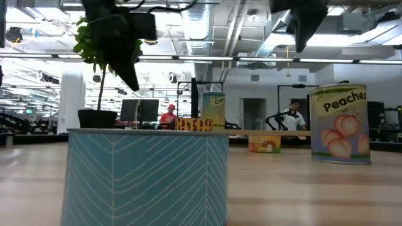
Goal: Pick and place cans onto a shelf
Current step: Put the canned peaches on the shelf
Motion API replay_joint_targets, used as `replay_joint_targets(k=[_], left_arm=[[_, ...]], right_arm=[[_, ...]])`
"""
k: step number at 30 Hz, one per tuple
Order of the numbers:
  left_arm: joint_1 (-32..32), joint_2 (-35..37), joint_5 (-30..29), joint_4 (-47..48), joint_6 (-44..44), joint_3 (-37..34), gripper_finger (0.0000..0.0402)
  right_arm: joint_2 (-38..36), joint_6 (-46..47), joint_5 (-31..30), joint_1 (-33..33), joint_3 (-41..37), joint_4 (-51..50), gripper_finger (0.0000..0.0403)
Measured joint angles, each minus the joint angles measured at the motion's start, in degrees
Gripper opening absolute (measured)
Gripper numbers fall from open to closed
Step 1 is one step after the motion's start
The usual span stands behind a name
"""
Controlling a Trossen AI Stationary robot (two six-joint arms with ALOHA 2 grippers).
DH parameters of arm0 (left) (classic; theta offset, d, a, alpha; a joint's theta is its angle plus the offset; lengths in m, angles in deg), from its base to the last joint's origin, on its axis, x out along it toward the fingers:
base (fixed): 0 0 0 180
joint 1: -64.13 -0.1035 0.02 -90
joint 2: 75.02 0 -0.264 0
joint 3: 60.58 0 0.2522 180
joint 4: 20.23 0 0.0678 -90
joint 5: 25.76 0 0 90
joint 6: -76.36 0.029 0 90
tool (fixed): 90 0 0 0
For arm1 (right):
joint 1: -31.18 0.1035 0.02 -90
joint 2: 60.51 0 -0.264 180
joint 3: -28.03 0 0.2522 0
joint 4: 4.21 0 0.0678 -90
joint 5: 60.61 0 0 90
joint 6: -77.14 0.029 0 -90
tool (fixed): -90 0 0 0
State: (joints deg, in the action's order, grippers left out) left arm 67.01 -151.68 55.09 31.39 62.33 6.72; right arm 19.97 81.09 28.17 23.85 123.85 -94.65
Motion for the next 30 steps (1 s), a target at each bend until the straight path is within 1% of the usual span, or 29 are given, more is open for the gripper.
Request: replay_joint_targets(k=[2, 5, 11, 15, 18, 22, 25, 28, 30], left_arm=[[-0.91, 3.14, 0.86, -4.49, 0.40, -3.54, 0.0000], [-2.33, 5.28, 1.27, -8.32, 3.15, -6.42, 0.0000], [-6.55, 5.32, 1.51, -9.83, 4.61, -6.88, 0.0000], [-8.85, 5.07, 4.38, -9.85, 4.56, -6.88, 0.0000], [-9.58, 5.07, 5.89, -9.83, 3.51, -6.88, 0.0000], [-9.66, 5.07, 5.88, -9.90, -0.37, -6.88, 0.0000], [-9.56, 5.07, 5.88, -10.55, -2.64, -6.88, 0.0000], [-9.36, 5.07, 5.84, -11.53, -4.33, -6.88, 0.0000], [-9.36, 5.07, 5.84, -12.70, -5.46, -6.88, 0.0000]], right_arm=[[2.01, 0.53, 3.00, -0.19, -0.01, 0.22, 0.0062], [4.53, 0.61, 7.49, -0.33, 0.01, 1.11, 0.0062], [8.34, 0.55, 16.23, 0.23, 0.05, 1.26, 0.0062], [9.78, -3.11, 18.63, 1.55, 0.03, 0.89, 0.0062], [9.67, -5.53, 19.29, 1.82, -2.83, 2.42, 0.0062], [5.55, -6.36, 19.86, 0.87, -12.27, 5.88, 0.0062], [0.24, -4.83, 22.27, 0.28, -19.55, 13.25, 0.0062], [-4.74, 0.54, 22.76, 0.26, -24.94, 19.24, 0.0062], [-7.18, 3.11, 22.74, 0.31, -26.94, 22.56, 0.0063]])
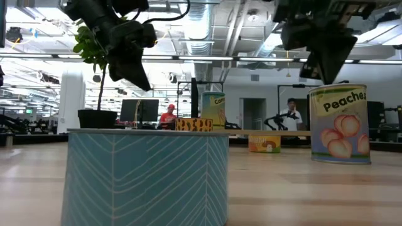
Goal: Pick and place cans onto a shelf
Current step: Put the canned peaches on the shelf
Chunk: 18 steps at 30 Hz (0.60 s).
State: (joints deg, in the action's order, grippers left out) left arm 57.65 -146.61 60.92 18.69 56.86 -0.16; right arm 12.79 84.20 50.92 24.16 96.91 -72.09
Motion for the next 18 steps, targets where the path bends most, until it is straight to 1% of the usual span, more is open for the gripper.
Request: replay_joint_targets(k=[5, 8, 10, 13, 18], left_arm=[[0.00, 0.00, -0.01, -0.05, -0.10, 0.00, 0.0005], [0.00, 0.00, -0.01, -0.08, -0.47, 0.00, 0.0022], [0.00, 0.00, -0.01, -0.06, -0.73, 0.00, 0.0040], [0.00, 0.00, -0.01, -0.20, -1.29, 0.00, 0.0070], [0.02, 0.00, -0.06, -0.23, -3.25, 0.00, 0.0111]], right_arm=[[-3.86, 2.53, -0.18, 1.37, -2.81, 4.99, 0.0063], [-3.93, 4.02, -0.26, 2.10, -3.56, 5.85, 0.0064], [-3.25, 5.17, -0.30, 2.40, -3.86, 5.90, 0.0073], [-0.91, 5.08, -0.42, 3.60, -3.95, 6.02, 0.0099], [2.32, 5.04, -0.49, 4.78, -3.96, 8.78, 0.0158]])
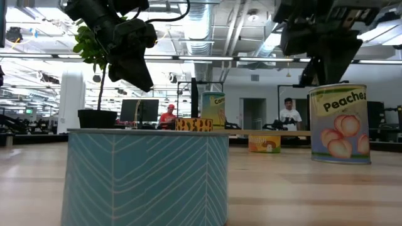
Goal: Pick and place cans onto a shelf
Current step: Put the canned peaches on the shelf
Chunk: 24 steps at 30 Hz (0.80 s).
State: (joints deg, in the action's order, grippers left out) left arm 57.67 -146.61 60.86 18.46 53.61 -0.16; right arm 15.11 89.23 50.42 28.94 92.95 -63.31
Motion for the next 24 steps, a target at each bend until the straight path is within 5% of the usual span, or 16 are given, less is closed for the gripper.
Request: replay_joint_targets(k=[6, 11, 24], left_arm=[[0.00, -0.02, -0.02, 0.00, -0.21, 0.00, 0.0129], [0.00, -0.02, -0.02, 0.00, -0.22, 0.00, 0.0131], [0.02, -0.02, -0.37, 0.04, -0.38, 0.00, 0.0131]], right_arm=[[1.96, 0.06, -0.07, 0.02, 0.04, 0.92, 0.0209], [4.49, 0.07, 0.26, 0.02, 0.15, 1.06, 0.0210], [5.00, 2.57, 0.54, -0.09, 0.17, 1.42, 0.0054]])
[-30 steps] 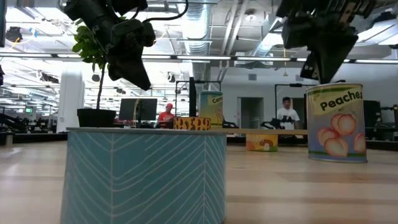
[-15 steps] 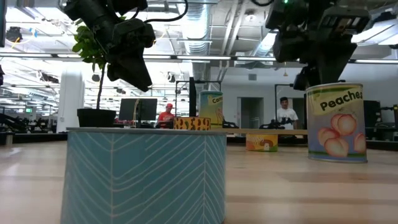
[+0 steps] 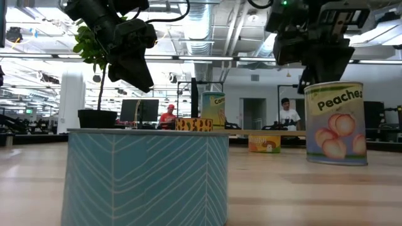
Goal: Pick and place cans onto a shelf
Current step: Put the canned peaches on the shelf
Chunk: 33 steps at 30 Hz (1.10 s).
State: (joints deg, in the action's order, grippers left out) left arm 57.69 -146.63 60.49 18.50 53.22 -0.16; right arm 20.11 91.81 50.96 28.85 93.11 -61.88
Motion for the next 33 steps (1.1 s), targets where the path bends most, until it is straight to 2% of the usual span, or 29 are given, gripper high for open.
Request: replay_joint_targets(k=[4, 12, 18, 27, 33], left_arm=[[0.00, 0.00, -0.13, 0.00, 0.00, 0.00, 0.0131], [0.00, 0.00, -1.55, 0.00, -0.02, 0.00, 0.0131], [0.00, 0.00, -1.58, 0.00, -0.02, 0.00, 0.0131], [0.00, 0.00, -1.60, 0.02, 0.16, 0.00, 0.0131], [0.00, -0.02, -1.60, 0.04, 0.13, 0.00, 0.0131]], right_arm=[[-2.06, 0.54, -1.56, -0.38, -0.12, -0.16, 0.0010], [-5.97, 3.47, -5.98, -0.56, -0.02, -0.89, 0.0005], [-9.25, 3.90, -7.74, -3.32, 5.88, -3.36, 0.0003], [-10.19, 1.40, -22.07, -13.82, 16.68, -8.07, 0.0001], [-6.54, -1.75, -25.10, -23.14, 20.25, -6.16, 0.0000]])
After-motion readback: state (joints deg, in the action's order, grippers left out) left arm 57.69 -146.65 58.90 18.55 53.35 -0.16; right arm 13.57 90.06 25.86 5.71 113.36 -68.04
